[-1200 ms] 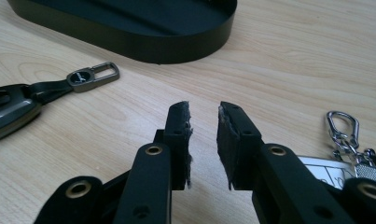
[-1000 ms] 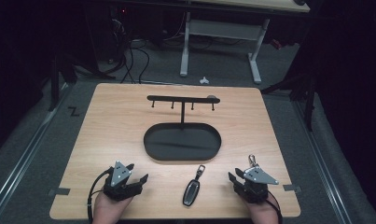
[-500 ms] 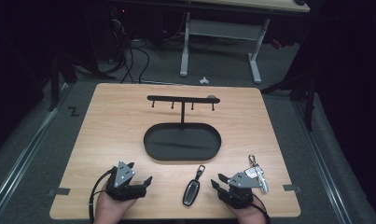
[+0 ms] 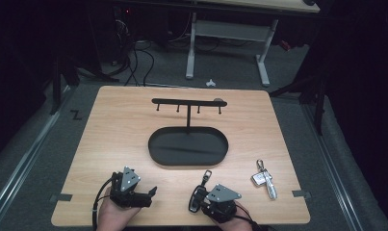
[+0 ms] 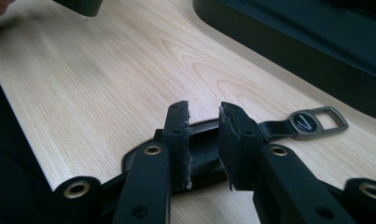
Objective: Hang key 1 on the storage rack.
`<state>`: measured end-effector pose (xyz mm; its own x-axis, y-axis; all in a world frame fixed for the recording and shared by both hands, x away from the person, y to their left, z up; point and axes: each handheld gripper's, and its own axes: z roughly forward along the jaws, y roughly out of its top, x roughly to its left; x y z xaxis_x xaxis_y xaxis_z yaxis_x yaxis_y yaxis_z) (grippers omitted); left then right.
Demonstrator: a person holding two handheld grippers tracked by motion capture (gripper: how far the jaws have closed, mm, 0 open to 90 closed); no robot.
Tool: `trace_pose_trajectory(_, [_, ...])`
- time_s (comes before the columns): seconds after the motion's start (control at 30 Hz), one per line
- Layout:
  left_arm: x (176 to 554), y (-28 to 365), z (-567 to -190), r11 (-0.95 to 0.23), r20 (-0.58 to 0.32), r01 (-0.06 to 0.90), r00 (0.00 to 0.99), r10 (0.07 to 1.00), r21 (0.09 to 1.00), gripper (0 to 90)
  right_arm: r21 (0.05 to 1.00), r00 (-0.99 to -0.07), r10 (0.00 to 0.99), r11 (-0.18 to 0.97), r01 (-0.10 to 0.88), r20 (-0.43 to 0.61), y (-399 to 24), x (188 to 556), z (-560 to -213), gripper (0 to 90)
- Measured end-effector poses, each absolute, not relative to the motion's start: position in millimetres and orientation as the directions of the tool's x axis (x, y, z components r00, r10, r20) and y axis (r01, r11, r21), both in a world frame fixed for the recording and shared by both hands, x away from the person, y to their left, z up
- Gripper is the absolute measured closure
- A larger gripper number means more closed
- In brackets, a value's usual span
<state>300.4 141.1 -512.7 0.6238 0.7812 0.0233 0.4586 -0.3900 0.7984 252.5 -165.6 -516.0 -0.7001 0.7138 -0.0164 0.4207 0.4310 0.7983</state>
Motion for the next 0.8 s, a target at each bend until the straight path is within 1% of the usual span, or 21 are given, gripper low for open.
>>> trace_pose_trajectory(0.1, [298,143,-513,-0.387,0.032,0.455,0.615,0.788,0.802,0.0,0.794,-0.708,0.706,0.438,0.422,-0.013,-163,253,-517,81.2])
trace_pose_trajectory(0.13, [298,143,-513,-0.387,0.032,0.455,0.615,0.788,0.802,0.0,0.794,-0.708,0.706,0.438,0.422,-0.013,-163,253,-517,81.2])
trace_pose_trajectory(0.17, [297,144,-513,-0.381,0.025,0.457,0.613,0.789,0.804,0.0,0.786,-0.715,0.699,0.453,0.421,-0.020,-161,254,-518,86.2])
trace_pose_trajectory(0.2, [297,144,-513,-0.381,0.025,0.457,0.613,0.789,0.804,0.0,0.786,-0.715,0.699,0.453,0.421,-0.020,-161,254,-518,86.2])
trace_pose_trajectory(0.27, [296,144,-513,-0.372,0.013,0.459,0.616,0.788,0.807,0.0,0.776,-0.719,0.694,0.468,0.424,-0.025,-159,253,-520,89.3])
trace_pose_trajectory(0.43, [297,142,-513,-0.348,-0.030,0.451,0.645,0.764,0.822,0.4,0.765,-0.713,0.700,0.478,0.432,-0.035,-165,253,-521,90.0])
trace_pose_trajectory(0.6, [300,134,-514,-0.365,-0.018,0.432,0.665,0.747,0.824,0.4,0.765,-0.698,0.715,0.475,0.434,-0.048,-175,251,-521,90.0])
trace_pose_trajectory(0.8, [305,121,-513,-0.370,-0.018,0.411,0.689,0.725,0.833,1.2,0.762,-0.646,0.760,0.458,0.458,-0.068,-203,244,-520,90.0])
